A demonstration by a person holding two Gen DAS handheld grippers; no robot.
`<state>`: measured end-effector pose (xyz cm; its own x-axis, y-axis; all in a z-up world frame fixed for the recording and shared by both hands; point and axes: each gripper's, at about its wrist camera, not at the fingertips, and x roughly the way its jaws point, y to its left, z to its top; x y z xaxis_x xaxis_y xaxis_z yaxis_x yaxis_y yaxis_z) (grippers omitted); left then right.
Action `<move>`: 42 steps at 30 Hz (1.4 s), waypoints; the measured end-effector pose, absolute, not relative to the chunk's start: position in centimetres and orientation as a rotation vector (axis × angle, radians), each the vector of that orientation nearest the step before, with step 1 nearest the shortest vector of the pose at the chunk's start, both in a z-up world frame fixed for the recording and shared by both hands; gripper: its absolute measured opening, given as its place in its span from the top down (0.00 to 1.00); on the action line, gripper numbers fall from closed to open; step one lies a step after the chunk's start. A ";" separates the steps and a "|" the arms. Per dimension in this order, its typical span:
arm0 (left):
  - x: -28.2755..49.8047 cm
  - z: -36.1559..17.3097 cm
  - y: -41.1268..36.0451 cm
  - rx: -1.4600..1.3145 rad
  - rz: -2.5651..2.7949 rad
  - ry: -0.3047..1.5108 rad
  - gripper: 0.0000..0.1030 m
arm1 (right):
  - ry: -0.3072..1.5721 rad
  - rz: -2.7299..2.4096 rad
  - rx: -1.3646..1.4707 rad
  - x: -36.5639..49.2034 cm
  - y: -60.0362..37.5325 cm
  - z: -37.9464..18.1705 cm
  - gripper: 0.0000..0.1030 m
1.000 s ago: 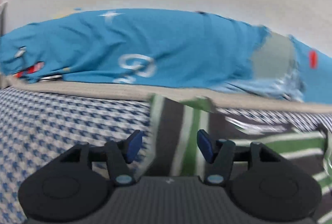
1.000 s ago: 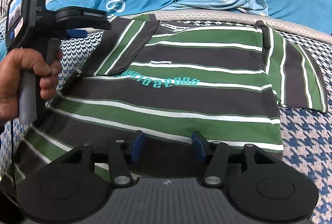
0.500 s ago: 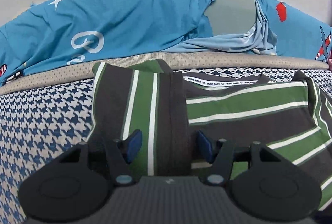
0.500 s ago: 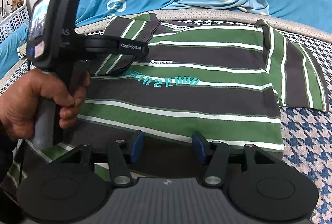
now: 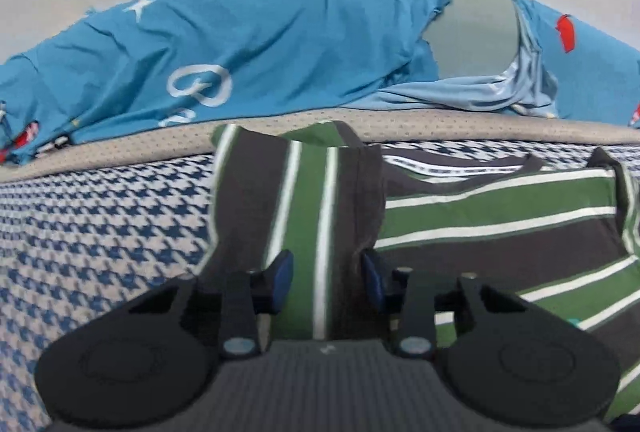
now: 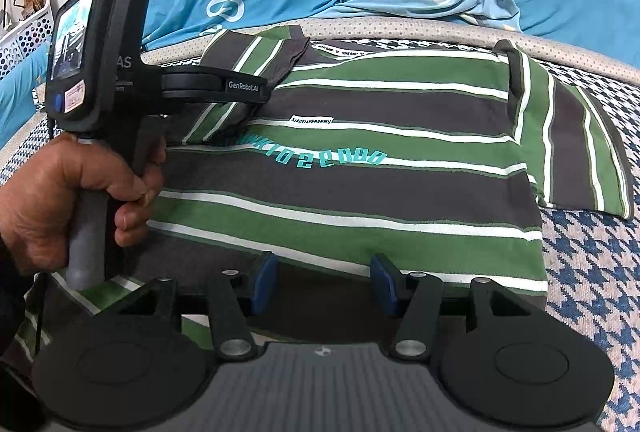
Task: Fold clothes
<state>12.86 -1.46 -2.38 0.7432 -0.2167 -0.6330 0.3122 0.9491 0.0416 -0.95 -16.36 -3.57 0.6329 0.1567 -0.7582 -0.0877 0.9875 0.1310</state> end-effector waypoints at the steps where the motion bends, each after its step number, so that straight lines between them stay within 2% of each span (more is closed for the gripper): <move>1: 12.9 -2.3 -1.3 0.148 -0.272 0.671 0.70 | 0.875 0.140 0.084 -0.9 -16.4 -3.6 0.50; 20: 12.8 -2.6 -1.4 0.092 -0.350 0.675 0.70 | 0.874 0.144 0.083 -0.9 -16.3 -3.6 0.49; 22: 12.9 -2.6 -1.4 0.086 -0.344 0.672 0.76 | 0.874 0.145 0.084 -0.9 -16.3 -3.6 0.49; 24: 12.8 -2.6 -1.6 0.092 -0.345 0.664 0.91 | 0.874 0.146 0.084 -0.9 -16.3 -3.6 0.49; 27: 12.6 -2.5 -1.9 0.103 -0.348 0.652 0.96 | 0.874 0.146 0.084 -0.9 -16.3 -3.6 0.49; 42: 12.4 1.1 1.4 0.109 -0.159 0.507 0.97 | 0.874 0.140 0.091 -0.8 -16.4 -3.7 0.49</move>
